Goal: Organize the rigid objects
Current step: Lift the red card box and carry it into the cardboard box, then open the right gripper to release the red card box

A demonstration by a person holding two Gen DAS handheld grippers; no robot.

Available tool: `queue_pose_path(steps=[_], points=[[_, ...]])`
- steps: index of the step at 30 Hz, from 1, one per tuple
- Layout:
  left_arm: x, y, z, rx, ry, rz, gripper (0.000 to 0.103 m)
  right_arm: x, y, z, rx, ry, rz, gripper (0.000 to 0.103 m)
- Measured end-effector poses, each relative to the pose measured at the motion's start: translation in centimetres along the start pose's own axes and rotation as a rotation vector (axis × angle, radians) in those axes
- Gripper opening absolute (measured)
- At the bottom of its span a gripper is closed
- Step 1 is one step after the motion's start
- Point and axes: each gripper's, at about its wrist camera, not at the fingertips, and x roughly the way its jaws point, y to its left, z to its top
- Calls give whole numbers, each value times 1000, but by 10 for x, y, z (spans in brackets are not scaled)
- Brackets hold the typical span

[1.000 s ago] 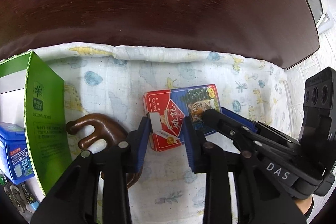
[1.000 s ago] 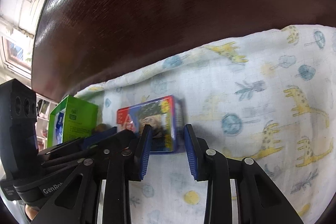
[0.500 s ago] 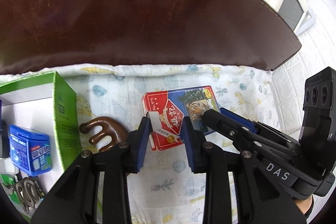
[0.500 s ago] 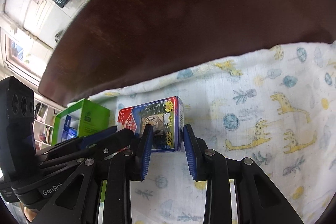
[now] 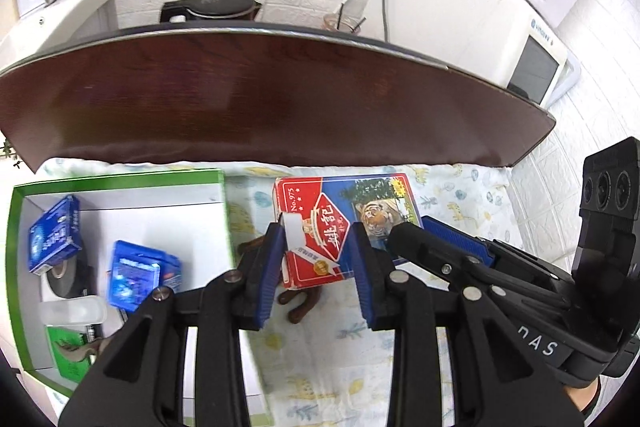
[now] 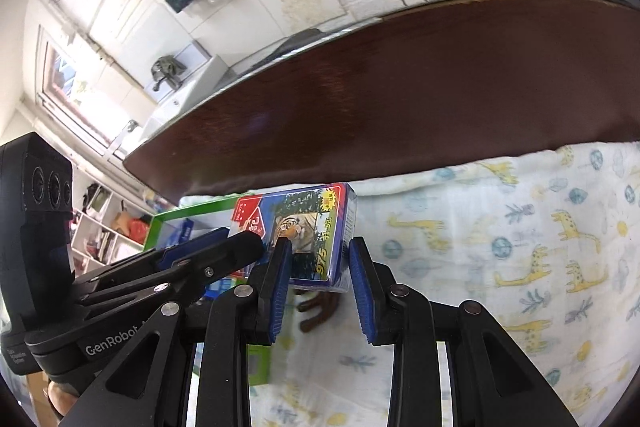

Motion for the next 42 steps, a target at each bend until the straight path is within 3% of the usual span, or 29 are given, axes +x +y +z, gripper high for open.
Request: queue_pose_path(steps=[7, 22, 42], points=[[-31, 37, -3, -34, -44, 38, 30, 14, 47, 2, -55, 7, 43, 33], [-44, 118, -16, -140, -52, 44, 30, 69, 114, -3, -99, 81, 59, 33], [-2, 164, -10, -225, 31, 14, 31, 134, 124, -4, -106, 169, -1, 33]])
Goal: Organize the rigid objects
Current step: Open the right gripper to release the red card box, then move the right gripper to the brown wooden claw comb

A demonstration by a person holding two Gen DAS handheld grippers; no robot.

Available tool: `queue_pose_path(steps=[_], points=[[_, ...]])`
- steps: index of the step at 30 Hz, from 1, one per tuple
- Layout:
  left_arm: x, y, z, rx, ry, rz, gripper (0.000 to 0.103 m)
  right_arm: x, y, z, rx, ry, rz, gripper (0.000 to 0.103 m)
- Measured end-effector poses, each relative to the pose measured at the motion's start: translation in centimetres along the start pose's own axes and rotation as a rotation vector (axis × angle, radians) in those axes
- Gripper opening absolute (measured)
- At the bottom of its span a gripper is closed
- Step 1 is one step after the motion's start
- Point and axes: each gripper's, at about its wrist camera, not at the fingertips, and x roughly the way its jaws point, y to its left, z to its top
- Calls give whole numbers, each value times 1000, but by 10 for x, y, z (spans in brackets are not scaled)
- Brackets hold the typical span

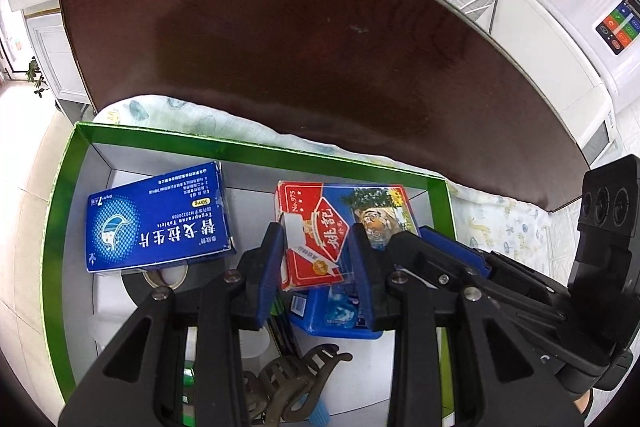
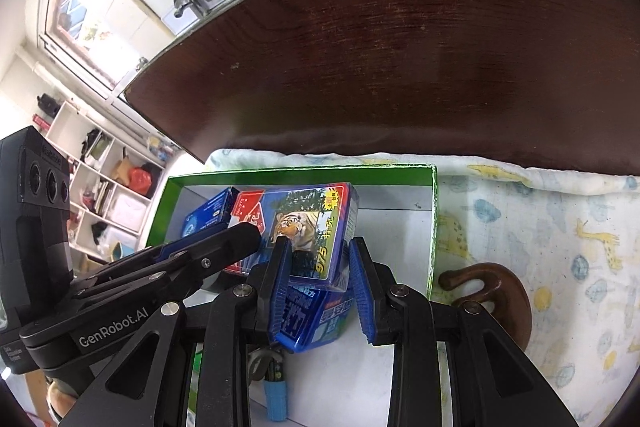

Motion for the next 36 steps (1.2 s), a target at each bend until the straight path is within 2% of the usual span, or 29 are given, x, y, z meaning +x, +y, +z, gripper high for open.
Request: queue_pose_path(steps=[6, 12, 17, 24, 29, 33, 36], points=[[-7, 1, 2, -20, -12, -13, 37, -1, 0, 3, 1, -4, -4, 33], [-18, -14, 1, 5, -30, -10, 38, -13, -1, 0, -6, -21, 8, 33], [-28, -45, -3, 52, -48, -27, 39, -39, -16, -1, 9, -62, -1, 33], [-15, -112, -15, 170, -30, -49, 40, -77, -69, -16, 87, -106, -65, 33], [4, -146, -21, 211, 2, -38, 40, -77, -107, -39, 136, -53, -146, 33], [14, -161, -26, 234, 20, -7, 40, -59, -124, -62, 193, 26, -130, 33], [25, -165, -24, 245, 38, 16, 40, -51, -124, -71, 205, 46, -101, 33]])
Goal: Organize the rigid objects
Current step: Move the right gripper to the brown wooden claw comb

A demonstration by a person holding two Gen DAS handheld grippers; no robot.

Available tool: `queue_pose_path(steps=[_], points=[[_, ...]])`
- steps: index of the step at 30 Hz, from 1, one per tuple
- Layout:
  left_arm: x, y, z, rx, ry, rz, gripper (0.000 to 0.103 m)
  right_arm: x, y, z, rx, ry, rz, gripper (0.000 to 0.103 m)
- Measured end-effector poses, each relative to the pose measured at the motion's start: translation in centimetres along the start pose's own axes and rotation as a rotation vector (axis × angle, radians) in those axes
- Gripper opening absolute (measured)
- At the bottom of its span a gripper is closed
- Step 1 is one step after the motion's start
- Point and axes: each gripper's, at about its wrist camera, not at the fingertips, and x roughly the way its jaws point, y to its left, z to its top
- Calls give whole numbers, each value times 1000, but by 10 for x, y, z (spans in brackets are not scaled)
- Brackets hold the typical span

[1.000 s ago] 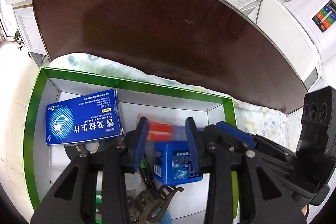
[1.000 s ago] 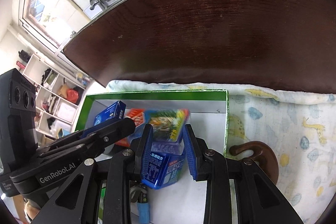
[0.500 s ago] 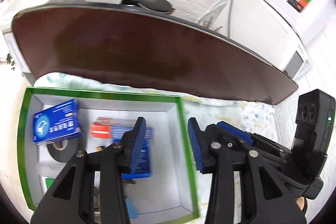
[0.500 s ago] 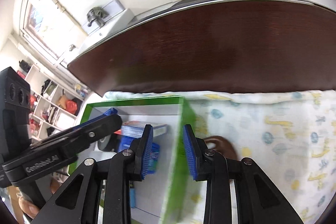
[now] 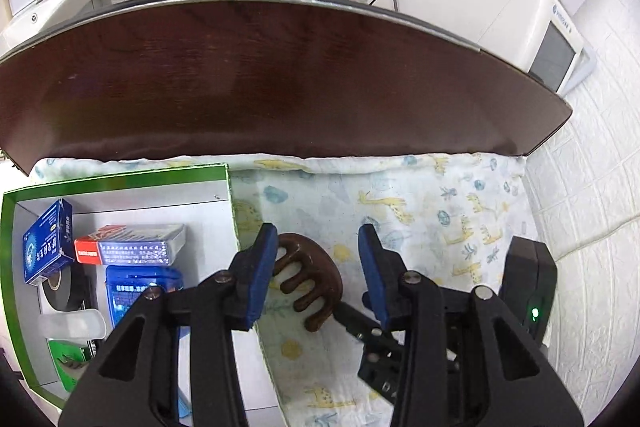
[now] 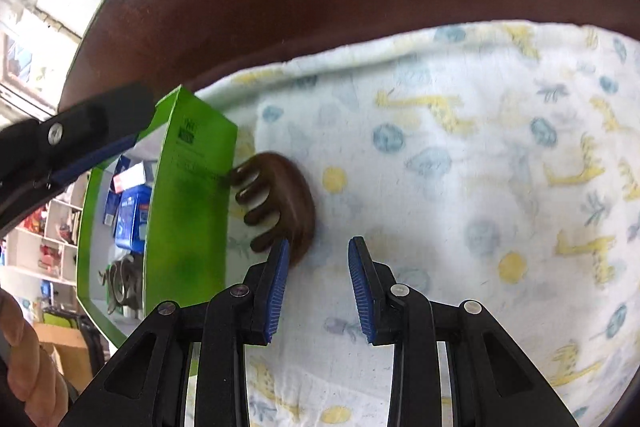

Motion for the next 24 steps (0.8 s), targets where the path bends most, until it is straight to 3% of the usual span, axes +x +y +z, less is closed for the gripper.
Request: queue_pose_path(steps=[3, 10, 13, 17, 19, 24], points=[[13, 0, 6, 8, 28, 25, 40, 2, 4, -2, -4, 0, 14, 33], [28, 0, 12, -7, 58, 27, 40, 8, 14, -1, -17, -42, -61, 33], [32, 2, 13, -10, 63, 36, 40, 3, 12, 2, -54, -66, -143, 33], [40, 2, 11, -18, 88, 27, 40, -12, -14, 15, -10, -121, -263, 33], [45, -1, 8, -18, 113, 4, 40, -21, -29, 21, 38, -137, -256, 33], [49, -10, -13, -51, 178, -15, 40, -34, -54, 26, 82, -100, -138, 33]])
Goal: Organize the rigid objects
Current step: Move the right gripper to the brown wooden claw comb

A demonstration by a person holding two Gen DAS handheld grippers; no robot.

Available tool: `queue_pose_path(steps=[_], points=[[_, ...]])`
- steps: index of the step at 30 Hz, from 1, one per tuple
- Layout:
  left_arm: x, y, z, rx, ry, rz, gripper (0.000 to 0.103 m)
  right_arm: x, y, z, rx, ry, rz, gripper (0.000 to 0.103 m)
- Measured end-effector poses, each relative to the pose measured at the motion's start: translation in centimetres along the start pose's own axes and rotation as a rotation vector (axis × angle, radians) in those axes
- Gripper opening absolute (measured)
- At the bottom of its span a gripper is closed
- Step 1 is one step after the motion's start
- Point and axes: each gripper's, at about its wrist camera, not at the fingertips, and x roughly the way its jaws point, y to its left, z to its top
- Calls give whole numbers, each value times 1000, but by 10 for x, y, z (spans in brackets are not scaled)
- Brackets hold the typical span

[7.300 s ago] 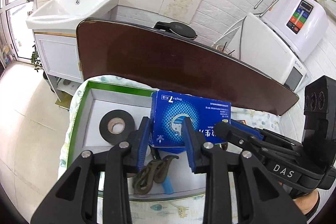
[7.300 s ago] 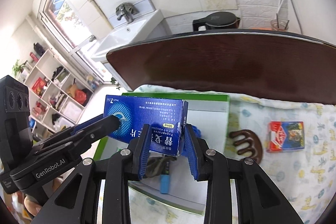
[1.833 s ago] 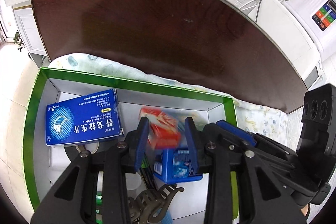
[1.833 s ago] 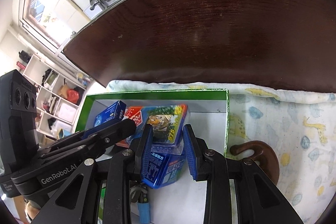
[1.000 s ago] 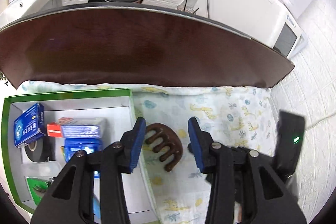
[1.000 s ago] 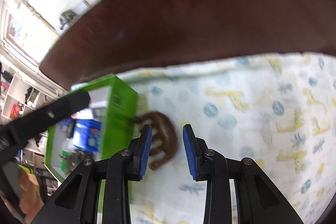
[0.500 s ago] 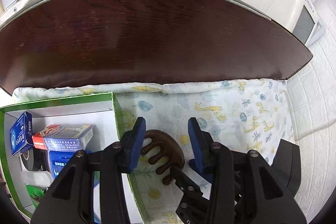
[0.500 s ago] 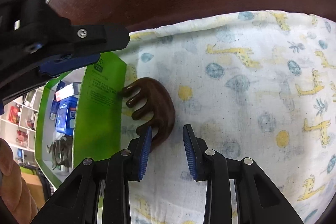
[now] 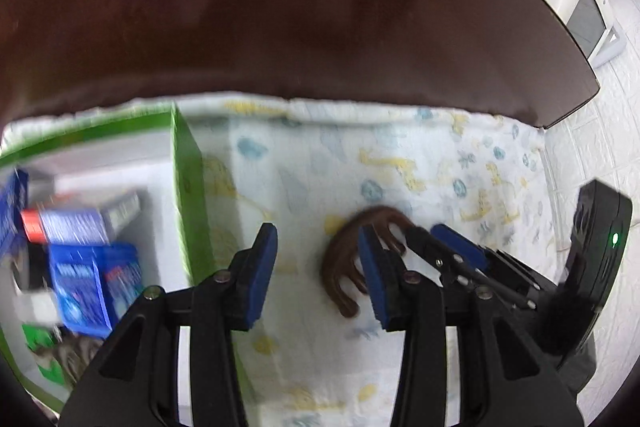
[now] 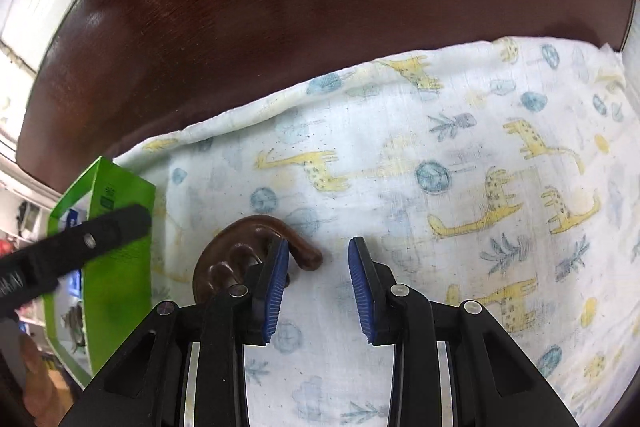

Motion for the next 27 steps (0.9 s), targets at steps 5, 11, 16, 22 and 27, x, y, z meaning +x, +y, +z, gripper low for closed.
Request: queue_pose_path(steps=[5, 11, 16, 22, 27], points=[[3, -8, -26, -59, 25, 44, 38, -6, -8, 9, -53, 51, 131, 33], [12, -20, -30, -99, 69, 34, 18, -13, 2, 24, -224, 75, 131, 33], [26, -23, -34, -112, 118, 81, 16, 3, 5, 20, -266, 104, 113, 33], [33, -11, -32, -167, 108, 98, 15, 25, 12, 22, -274, 125, 131, 33], [39, -9, -27, -164, 96, 67, 10, 29, 18, 20, -279, 137, 143, 33]])
